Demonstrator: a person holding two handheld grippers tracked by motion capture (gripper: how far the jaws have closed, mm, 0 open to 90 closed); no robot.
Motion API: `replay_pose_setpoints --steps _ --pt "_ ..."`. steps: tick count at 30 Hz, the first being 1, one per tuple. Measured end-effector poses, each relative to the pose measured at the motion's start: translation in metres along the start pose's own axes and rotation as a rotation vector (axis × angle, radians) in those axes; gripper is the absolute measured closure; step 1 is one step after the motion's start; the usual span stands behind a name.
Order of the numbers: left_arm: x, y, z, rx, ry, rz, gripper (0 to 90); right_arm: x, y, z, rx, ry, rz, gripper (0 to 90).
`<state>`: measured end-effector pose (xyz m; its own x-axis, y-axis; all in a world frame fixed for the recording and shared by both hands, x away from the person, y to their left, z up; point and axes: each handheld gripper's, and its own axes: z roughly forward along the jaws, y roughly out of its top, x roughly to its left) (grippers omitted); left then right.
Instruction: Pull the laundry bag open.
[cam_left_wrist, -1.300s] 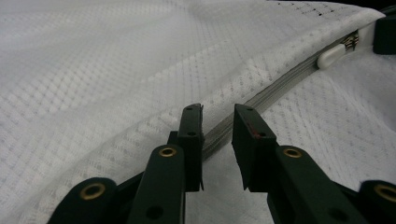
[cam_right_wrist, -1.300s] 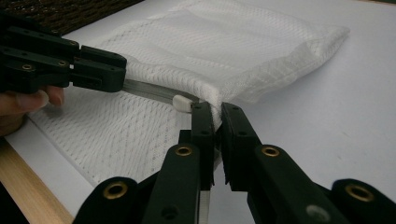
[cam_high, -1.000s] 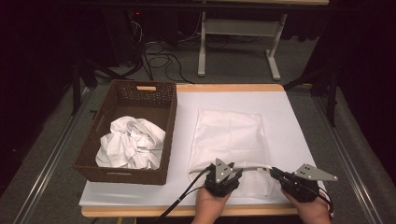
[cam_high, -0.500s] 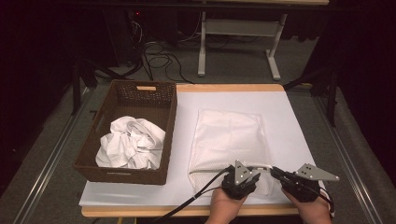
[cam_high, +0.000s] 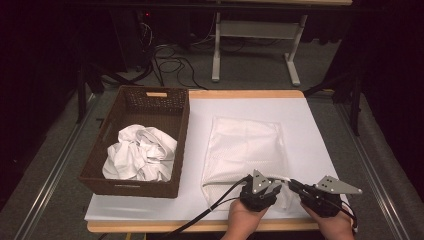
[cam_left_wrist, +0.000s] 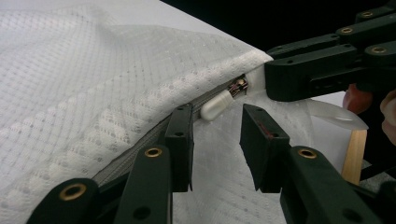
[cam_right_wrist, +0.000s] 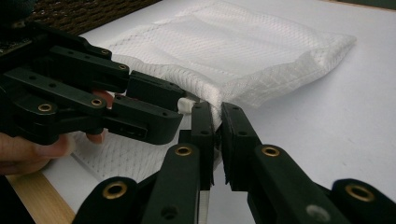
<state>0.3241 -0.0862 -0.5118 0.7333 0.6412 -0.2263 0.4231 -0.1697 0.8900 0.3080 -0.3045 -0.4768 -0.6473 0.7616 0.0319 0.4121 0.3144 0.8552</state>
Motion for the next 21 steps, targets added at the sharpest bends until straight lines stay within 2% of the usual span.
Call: replay_pose_setpoints --steps 3,7,12,21 --pt "-0.0015 0.0007 0.0001 -0.005 -0.014 -0.003 65.7 0.0 0.0 0.0001 -0.001 0.0 -0.003 86.2" --pt "-0.0035 0.0014 -0.0015 -0.014 -0.01 -0.004 66.8 0.0001 -0.0003 -0.0002 0.001 -0.002 0.002 86.2" --pt "-0.0047 0.002 -0.0038 -0.023 -0.01 0.009 72.3 -0.0009 -0.0007 0.0 0.0 -0.003 0.002 86.1" --pt "-0.0088 0.002 -0.0025 -0.032 -0.009 0.029 77.0 -0.0008 -0.0009 0.0004 0.001 -0.005 -0.002 86.1"
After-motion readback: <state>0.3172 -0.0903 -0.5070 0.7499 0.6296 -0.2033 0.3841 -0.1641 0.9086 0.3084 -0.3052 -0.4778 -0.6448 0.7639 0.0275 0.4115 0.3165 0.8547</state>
